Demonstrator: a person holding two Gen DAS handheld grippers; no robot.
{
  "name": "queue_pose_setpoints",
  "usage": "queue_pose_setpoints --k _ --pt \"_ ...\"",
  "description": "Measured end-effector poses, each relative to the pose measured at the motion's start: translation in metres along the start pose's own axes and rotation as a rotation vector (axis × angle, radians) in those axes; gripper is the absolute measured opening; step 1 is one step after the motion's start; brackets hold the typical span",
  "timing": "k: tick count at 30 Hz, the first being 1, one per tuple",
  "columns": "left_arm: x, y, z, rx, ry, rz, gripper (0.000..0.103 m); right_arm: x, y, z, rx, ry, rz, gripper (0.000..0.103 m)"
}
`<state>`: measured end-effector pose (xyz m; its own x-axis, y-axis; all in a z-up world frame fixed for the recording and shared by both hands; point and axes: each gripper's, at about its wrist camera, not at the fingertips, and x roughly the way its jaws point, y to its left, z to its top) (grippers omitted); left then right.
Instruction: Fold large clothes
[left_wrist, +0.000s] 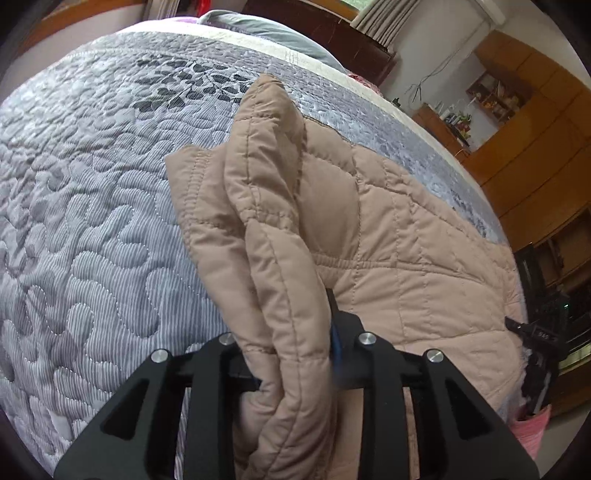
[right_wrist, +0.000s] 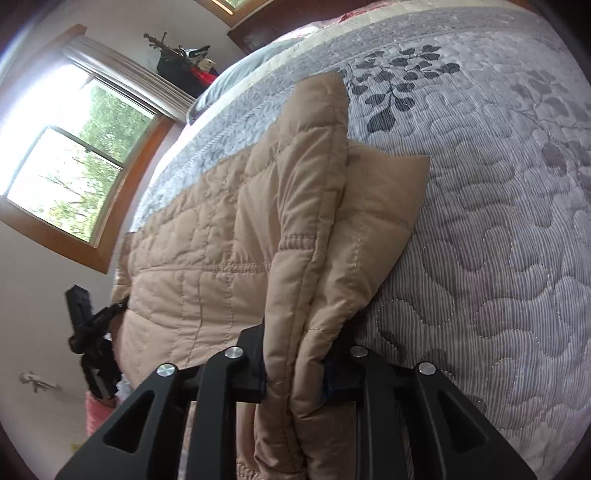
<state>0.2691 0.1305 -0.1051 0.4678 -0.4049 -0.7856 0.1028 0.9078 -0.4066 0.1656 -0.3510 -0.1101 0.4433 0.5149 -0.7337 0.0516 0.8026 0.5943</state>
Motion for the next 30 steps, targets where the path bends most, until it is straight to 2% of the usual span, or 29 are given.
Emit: queue_pose_setpoints --k 2,4,5,7,9,11,13,14,17,19,23,26,27,30 --pt "-0.004 -0.005 -0.001 0.002 0.0 0.011 0.027 0.0 0.005 0.001 -0.013 -0.001 -0.03 0.025" --pt "-0.01 -0.009 -0.001 -0.002 0.006 0.024 0.035 -0.001 0.006 0.003 -0.017 -0.005 -0.06 0.033" --pt "-0.016 -0.009 0.0 -0.014 0.009 0.038 0.038 -0.005 0.009 0.002 -0.024 -0.013 -0.09 0.041" --pt "-0.03 -0.007 -0.001 -0.029 -0.003 0.067 0.043 -0.02 0.02 -0.005 -0.064 -0.045 -0.171 0.041" --pt "-0.051 -0.005 -0.003 -0.035 -0.034 0.091 0.043 -0.041 0.034 -0.014 -0.113 -0.088 -0.248 0.041" --pt "-0.073 -0.007 -0.009 -0.033 -0.081 0.141 0.042 -0.058 0.048 -0.025 -0.143 -0.109 -0.287 0.039" --pt "-0.096 -0.017 -0.017 -0.008 -0.133 0.206 0.042 -0.071 0.061 -0.034 -0.182 -0.117 -0.283 0.035" --pt "-0.103 -0.024 -0.021 -0.001 -0.147 0.214 0.042 -0.076 0.07 -0.04 -0.212 -0.12 -0.278 0.035" --pt "-0.117 -0.041 -0.037 0.032 -0.162 0.179 0.042 -0.079 0.087 -0.059 -0.276 -0.099 -0.24 0.035" --pt "-0.116 -0.058 -0.051 0.078 -0.163 0.166 0.042 -0.075 0.092 -0.063 -0.294 -0.075 -0.226 0.034" --pt "-0.087 -0.073 -0.064 0.131 -0.113 0.163 0.042 -0.053 0.094 -0.06 -0.306 -0.048 -0.282 0.033" --pt "-0.064 -0.071 -0.071 0.143 -0.074 0.202 0.042 -0.036 0.075 -0.06 -0.257 0.0 -0.289 0.03" --pt "-0.057 -0.066 -0.072 0.145 -0.062 0.202 0.041 -0.029 0.067 -0.061 -0.24 0.02 -0.291 0.026" --pt "-0.05 -0.056 -0.074 0.128 -0.05 0.165 0.042 -0.016 0.052 -0.065 -0.216 0.033 -0.265 0.025"
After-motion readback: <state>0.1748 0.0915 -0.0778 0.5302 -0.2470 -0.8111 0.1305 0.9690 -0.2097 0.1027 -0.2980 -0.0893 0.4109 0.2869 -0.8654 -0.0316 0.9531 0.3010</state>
